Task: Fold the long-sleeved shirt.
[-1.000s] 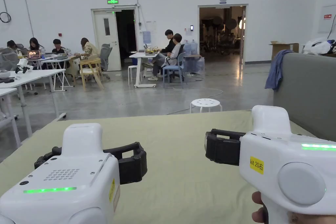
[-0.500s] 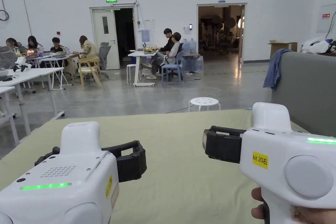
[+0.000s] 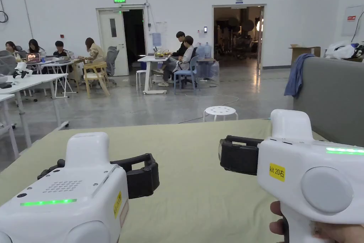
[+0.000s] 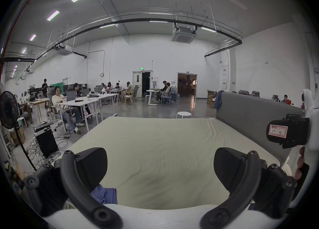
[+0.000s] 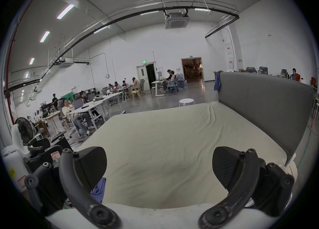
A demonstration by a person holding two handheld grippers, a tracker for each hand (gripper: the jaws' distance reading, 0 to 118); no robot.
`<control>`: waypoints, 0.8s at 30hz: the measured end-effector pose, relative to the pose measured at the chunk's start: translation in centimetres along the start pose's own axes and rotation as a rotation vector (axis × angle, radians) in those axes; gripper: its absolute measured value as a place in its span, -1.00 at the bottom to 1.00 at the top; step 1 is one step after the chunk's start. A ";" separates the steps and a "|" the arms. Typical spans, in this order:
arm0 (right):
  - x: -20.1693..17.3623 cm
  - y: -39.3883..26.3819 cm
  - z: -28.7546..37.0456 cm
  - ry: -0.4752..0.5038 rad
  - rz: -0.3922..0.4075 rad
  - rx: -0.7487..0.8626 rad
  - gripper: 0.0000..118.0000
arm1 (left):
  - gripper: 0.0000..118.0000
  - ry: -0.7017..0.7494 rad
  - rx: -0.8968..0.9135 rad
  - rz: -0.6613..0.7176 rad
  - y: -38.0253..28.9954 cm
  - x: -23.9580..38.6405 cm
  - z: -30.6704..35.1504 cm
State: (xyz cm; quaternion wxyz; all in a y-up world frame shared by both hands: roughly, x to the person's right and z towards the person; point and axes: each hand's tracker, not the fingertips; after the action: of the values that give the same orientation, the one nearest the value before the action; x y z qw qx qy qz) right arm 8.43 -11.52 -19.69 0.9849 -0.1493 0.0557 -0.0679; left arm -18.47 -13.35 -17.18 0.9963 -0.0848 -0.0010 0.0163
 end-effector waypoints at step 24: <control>-0.8 0.0 0.3 -0.046 0.039 0.026 1.00 | 1.00 -0.016 0.000 -0.016 0.3 0.3 0.4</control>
State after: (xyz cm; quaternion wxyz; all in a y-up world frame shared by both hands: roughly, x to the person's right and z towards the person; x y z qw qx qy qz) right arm 7.72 -11.26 -19.32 0.9889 -0.1367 0.0348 -0.0460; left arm -18.20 -13.03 -16.83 0.9963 -0.0845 -0.0096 0.0089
